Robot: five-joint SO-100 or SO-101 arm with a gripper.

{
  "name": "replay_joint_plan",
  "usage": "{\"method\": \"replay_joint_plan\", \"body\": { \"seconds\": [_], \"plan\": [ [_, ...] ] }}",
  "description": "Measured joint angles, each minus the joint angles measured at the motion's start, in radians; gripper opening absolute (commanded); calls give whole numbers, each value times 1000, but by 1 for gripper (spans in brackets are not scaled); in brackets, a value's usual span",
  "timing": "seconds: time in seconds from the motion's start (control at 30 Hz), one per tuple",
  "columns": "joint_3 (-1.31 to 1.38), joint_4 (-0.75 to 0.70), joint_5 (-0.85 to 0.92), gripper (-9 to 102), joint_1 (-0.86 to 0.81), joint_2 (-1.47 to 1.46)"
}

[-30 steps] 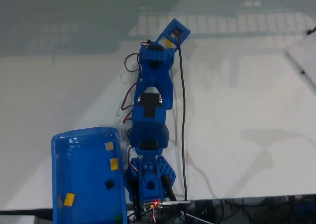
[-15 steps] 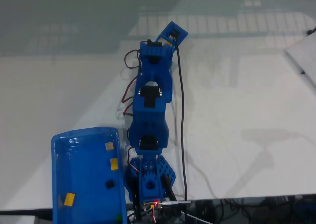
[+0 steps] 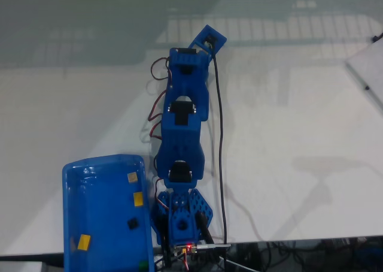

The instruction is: Pick up all the lego then put into the bin

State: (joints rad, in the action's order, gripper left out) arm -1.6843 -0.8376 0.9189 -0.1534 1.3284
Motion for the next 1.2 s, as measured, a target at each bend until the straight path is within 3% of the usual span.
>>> {"method": "replay_joint_plan", "body": {
  "seconds": [0.37,0.77,0.97,1.2],
  "plan": [
    [6,-6,18,1,9,-12],
    [6,-8,15,0,15,29],
    [-44,-71,-17,0,77,298],
    [-219,-215,6,1,350,818]
  ]
}}
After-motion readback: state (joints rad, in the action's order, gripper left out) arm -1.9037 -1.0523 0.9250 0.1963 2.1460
